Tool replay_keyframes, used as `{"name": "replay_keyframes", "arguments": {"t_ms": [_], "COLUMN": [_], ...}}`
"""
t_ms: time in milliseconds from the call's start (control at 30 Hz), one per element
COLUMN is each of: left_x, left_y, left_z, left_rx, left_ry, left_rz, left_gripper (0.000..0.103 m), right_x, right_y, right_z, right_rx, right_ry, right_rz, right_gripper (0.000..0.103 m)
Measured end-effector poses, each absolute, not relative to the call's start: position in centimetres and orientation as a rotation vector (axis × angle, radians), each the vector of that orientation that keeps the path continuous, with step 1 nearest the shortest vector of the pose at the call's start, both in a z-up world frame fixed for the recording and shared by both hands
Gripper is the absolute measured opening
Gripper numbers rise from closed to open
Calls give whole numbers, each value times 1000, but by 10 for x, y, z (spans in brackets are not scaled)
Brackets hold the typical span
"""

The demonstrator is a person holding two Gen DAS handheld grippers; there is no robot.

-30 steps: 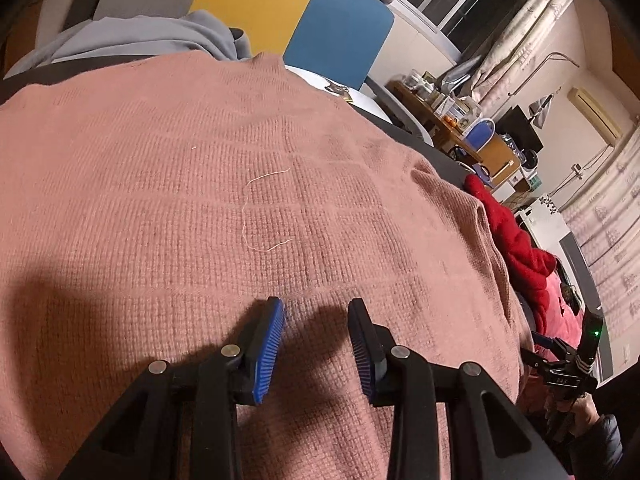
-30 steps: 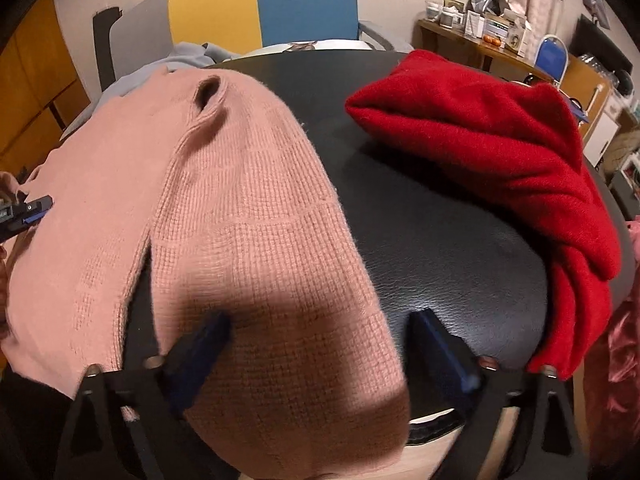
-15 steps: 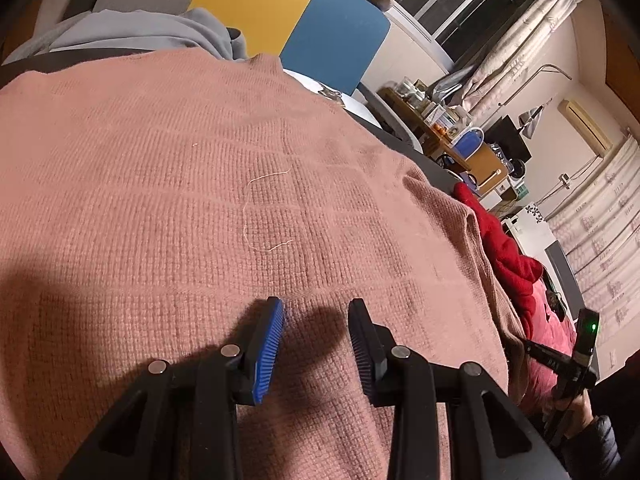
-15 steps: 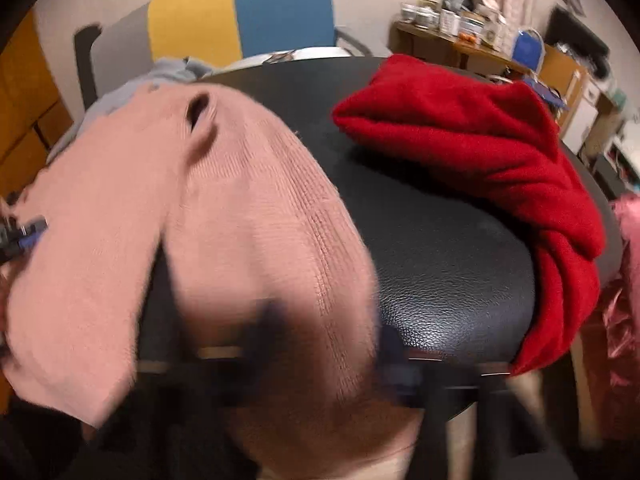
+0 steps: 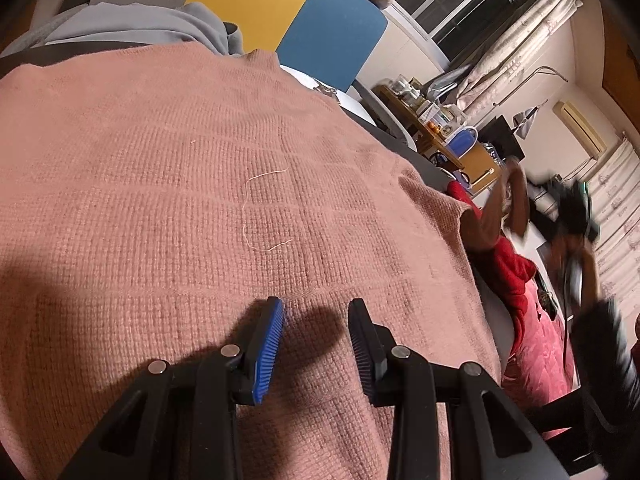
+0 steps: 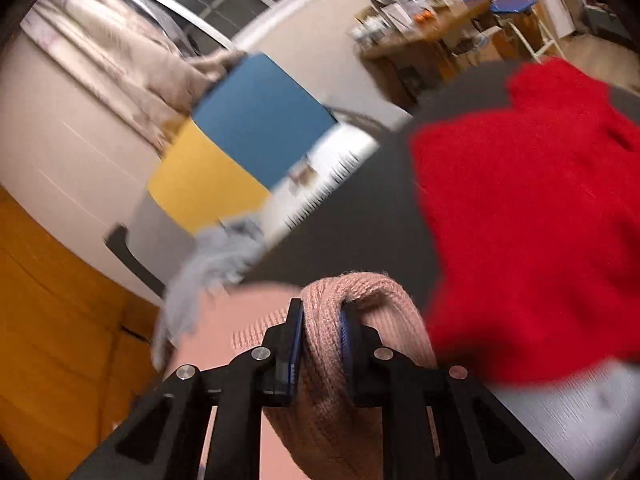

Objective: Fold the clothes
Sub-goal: 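Fold the held sleeve across the sweater body with the right gripper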

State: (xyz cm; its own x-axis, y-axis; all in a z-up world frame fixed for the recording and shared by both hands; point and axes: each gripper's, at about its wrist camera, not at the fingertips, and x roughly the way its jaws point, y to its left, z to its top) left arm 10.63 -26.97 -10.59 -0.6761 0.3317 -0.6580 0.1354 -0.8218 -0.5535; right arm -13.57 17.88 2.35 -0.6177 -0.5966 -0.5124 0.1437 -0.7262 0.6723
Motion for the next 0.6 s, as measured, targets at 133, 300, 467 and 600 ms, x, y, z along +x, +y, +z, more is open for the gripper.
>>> {"name": "replay_keyframes", "arguments": {"t_ms": [133, 300, 467, 600], "left_x": [104, 101, 99, 97], "left_y": [-276, -284, -298, -309], "left_z": [-106, -105, -99, -95], "left_rx": [-1202, -1225, -1228, -1229], "left_ry": [-934, -978, -998, -1015], "left_rz": [2598, 2557, 2598, 2631], "left_gripper": [34, 34, 35, 36], "right_x": [-158, -150, -120, -101], "right_y": [89, -63, -112, -72], "right_z": [77, 84, 57, 33], "right_rx": [934, 982, 1034, 1036], "right_ry": [-671, -327, -305, -461], "right_rz": [-2267, -2001, -1875, -1900], "right_gripper": [18, 25, 49, 63]}}
